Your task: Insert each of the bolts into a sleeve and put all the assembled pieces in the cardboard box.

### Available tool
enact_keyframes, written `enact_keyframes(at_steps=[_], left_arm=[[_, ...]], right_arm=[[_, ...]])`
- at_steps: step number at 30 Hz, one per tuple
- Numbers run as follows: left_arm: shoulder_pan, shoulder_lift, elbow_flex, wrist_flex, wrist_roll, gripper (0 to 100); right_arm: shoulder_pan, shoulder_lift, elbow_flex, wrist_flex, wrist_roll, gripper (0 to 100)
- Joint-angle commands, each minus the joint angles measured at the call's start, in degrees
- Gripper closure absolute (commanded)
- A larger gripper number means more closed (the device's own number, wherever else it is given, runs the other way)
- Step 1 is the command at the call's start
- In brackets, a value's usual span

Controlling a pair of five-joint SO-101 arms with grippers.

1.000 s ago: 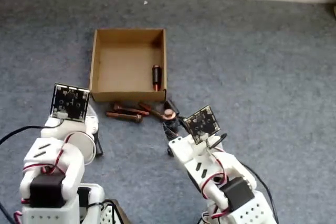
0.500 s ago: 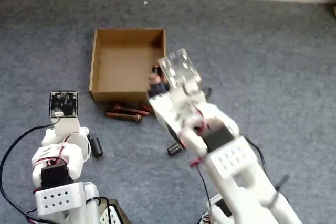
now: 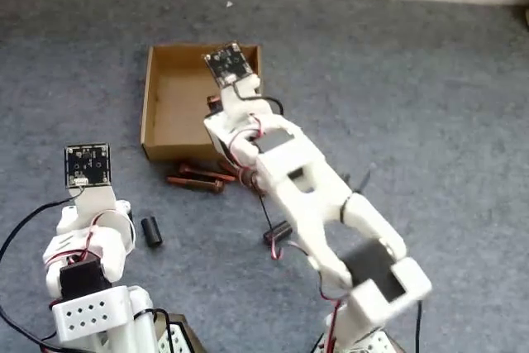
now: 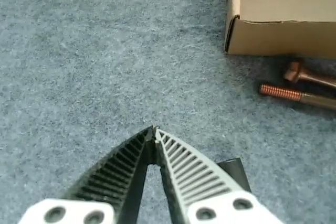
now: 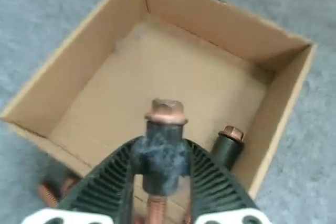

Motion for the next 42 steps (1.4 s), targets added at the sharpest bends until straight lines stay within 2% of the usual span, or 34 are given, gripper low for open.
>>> enact_keyframes(at_steps=[1, 6, 10, 15, 19, 25, 30, 42], left_arm=[[-0.84, -0.48, -0.13, -1.23, -0.18, 99], [-0.84, -0.48, -0.13, -1.23, -0.18, 99], [-0.84, -0.48, -0.13, -1.23, -0.18, 99], [-0.92, -0.48, -0.04, -1.23, -0.18, 99], [-0.92, -0.48, -0.04, -1.32, -0.18, 99], [-0.92, -0.48, 0.04, -1.32, -0.18, 99], [-0.92, -0.48, 0.22, -1.32, -0.26, 99], [-0.84, -0.48, 0.22, -1.32, -0.26, 99]], right_arm=[[2.07, 1.36, -8.48, 4.53, 0.18, 85.3], [2.15, 1.1, -12.35, 12.7, 0.18, 83.5], [2.42, -5.76, -13.93, 22.64, 0.26, 83.5], [5.76, -16.22, -13.76, 35.21, 0.44, 83.5], [8.04, -18.15, -10.59, 42.95, 0.53, 83.5], [7.96, -14.55, -1.19, 40.31, 1.05, 83.5], [7.87, -6.73, 0.04, 37.58, 5.27, 83.5], [6.46, 9.63, -12.44, 36.35, 5.45, 83.6]])
